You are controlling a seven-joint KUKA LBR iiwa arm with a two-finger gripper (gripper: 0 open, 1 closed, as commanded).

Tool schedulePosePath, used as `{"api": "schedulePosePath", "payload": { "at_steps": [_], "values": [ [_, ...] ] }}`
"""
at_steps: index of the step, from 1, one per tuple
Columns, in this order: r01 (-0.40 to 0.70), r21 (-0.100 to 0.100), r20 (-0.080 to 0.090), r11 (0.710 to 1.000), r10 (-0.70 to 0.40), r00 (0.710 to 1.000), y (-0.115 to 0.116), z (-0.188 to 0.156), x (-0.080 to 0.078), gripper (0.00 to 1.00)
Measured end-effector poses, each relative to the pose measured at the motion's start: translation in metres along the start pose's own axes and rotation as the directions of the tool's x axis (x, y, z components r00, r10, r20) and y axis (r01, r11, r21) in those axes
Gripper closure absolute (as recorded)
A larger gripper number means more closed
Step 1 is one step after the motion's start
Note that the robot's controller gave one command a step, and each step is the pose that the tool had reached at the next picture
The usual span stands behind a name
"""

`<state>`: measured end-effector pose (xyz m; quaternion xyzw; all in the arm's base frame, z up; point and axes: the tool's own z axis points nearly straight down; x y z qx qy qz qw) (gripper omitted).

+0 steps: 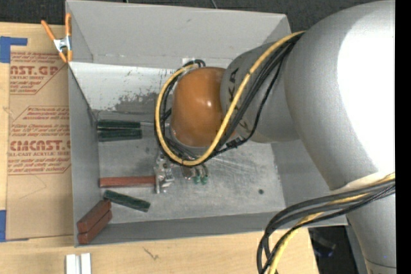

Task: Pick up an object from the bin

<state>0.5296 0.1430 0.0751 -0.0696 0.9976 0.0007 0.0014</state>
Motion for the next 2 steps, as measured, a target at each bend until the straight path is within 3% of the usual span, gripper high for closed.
{"api": "schedulePosePath", "payload": {
  "at_steps": [1, 2],
  "values": [
    [0.0, 0.0, 0.0, 1.0, 0.0, 1.0, 0.0, 0.0, 0.0, 1.0],
    [-0.046, 0.0, -0.001, 0.999, 0.046, 0.999, -0.013, -0.135, 0.012, 1.0]
  ]
}}
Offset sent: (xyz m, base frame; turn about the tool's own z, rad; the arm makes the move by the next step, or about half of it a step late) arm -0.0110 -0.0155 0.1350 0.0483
